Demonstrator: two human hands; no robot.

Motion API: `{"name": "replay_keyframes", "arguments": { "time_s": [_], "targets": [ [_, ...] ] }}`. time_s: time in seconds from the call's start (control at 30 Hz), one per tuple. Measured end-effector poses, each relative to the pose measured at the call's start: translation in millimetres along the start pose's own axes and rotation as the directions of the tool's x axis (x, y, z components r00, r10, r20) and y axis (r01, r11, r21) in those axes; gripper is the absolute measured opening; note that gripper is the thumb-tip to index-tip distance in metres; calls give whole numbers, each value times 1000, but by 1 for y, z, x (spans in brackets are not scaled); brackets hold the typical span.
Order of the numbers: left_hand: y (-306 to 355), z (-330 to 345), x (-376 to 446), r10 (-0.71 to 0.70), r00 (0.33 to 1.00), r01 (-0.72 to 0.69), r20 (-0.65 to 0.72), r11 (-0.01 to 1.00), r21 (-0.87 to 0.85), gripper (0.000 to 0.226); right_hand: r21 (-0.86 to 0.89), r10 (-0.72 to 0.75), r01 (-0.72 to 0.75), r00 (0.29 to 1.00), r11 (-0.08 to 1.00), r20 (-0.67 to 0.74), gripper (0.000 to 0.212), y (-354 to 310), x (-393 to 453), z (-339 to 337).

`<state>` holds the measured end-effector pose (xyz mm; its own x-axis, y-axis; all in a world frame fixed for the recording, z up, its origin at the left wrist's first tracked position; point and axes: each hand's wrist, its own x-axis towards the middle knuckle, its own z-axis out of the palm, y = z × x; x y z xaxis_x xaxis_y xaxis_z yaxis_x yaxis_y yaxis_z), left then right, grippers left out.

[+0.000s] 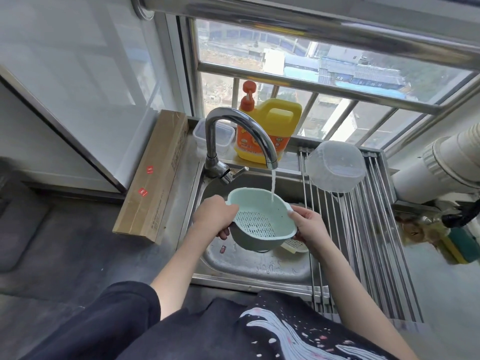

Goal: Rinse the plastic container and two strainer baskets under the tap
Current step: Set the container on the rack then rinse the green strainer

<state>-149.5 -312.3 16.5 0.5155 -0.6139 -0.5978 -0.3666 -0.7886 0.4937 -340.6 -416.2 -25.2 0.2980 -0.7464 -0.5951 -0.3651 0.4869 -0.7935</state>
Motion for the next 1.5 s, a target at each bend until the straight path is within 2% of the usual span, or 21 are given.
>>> {"name": "replay_keyframes", "arguments": {
  "time_s": [0.2,0.43,0.73,1.17,1.33,1.5],
  "targets": [
    [5,-9,-9,28,998,-24,-58,997,67,22,-6,6,-5,999,1000,39,26,2,-5,8],
    [13,-12,-18,62,996,-52,-60,988,146,21,-41,-8,10,998,999,61,33,7,-8,5],
    [13,-9,-21,43,998,-49,35,981,189,18,-28,-9,11,998,1000,66,30,18,-23,-3],
    [14,-1,-15,54,992,-65,110,993,100,16,2,-59,59,997,998,-45,28,20,-29,-15],
    [9,0,-11,46,988,-46,148,999,-4,14,7,-104,104,993,995,-51,28,9,-26,-17],
    [4,-5,-7,38,975,-22,219,997,-74,21,-192,-171,164,985,968,-20,33,0,-13,-11]
  ]
}}
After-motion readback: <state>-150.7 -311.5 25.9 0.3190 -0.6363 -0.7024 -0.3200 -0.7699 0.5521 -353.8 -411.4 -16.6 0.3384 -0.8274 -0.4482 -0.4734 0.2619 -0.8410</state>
